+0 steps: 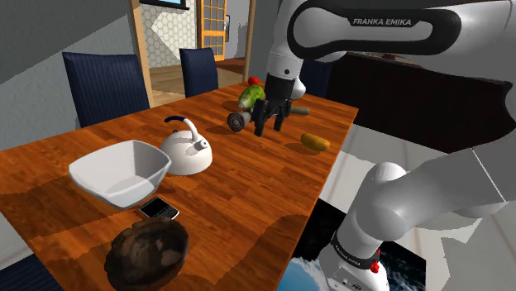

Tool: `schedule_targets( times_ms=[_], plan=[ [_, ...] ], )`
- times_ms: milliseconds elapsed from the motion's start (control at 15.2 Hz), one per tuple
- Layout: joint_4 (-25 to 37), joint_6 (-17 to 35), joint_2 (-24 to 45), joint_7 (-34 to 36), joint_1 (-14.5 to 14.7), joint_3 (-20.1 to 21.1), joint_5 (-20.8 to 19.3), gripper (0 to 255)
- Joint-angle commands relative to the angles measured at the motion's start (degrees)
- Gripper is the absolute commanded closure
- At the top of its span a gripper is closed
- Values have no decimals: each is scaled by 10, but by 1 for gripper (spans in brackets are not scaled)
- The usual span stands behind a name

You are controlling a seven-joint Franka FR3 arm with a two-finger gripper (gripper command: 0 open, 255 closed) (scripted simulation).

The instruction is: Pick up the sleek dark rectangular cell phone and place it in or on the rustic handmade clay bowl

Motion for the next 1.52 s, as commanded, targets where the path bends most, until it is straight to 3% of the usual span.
schedule_targets(
  times_ms=[0,726,1452],
  plan=[
    [2,29,30,4,10,16,7,0],
    [64,163,223,39,55,102,15,0],
    [197,244,444,101,97,168,-53,0]
  ],
)
